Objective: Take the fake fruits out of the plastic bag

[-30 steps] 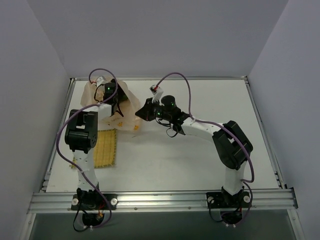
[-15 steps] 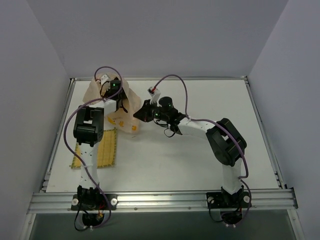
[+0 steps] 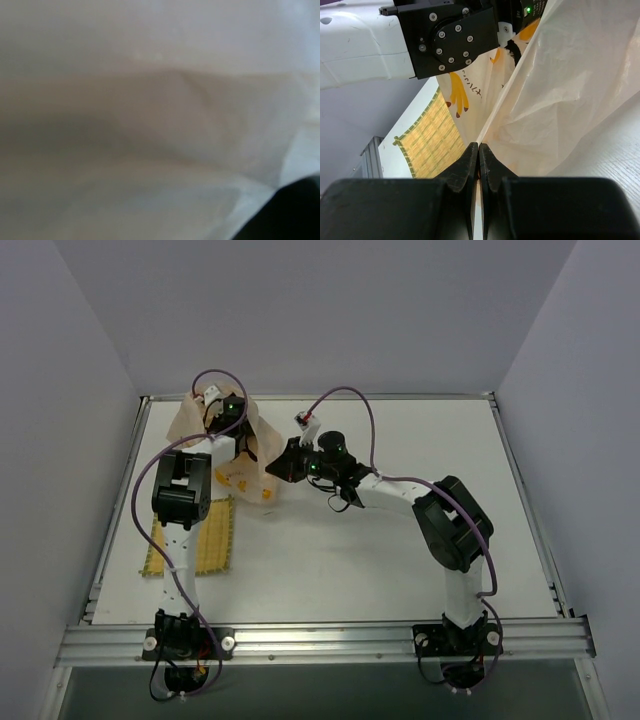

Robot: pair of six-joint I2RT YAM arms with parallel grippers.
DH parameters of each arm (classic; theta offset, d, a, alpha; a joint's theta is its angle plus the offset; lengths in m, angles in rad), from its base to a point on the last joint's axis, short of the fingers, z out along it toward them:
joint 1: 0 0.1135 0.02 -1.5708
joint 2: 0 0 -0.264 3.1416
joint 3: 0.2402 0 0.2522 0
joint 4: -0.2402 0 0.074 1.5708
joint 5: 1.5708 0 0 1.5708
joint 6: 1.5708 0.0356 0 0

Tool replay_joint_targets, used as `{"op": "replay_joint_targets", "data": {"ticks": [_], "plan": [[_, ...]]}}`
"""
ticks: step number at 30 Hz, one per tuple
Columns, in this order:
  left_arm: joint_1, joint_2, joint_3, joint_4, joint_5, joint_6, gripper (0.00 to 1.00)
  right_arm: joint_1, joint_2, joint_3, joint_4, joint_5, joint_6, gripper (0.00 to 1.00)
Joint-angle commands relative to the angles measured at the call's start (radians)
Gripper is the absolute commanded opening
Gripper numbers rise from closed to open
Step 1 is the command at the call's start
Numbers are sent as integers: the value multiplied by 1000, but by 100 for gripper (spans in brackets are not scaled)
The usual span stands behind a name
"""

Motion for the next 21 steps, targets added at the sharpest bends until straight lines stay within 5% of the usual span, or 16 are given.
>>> {"op": "replay_joint_targets", "data": {"ticks": [1,10,21], "plan": [[20,-37,-48,10,-6,24,31,-11,-40,11,16,-46,-3,0],[23,-264,-157,47,197,1,4,-52,13,53,49,-9,-13,0],[61,-468,-281,-100,502,-49,2,-100,145,178,59,34,-6,0]]}}
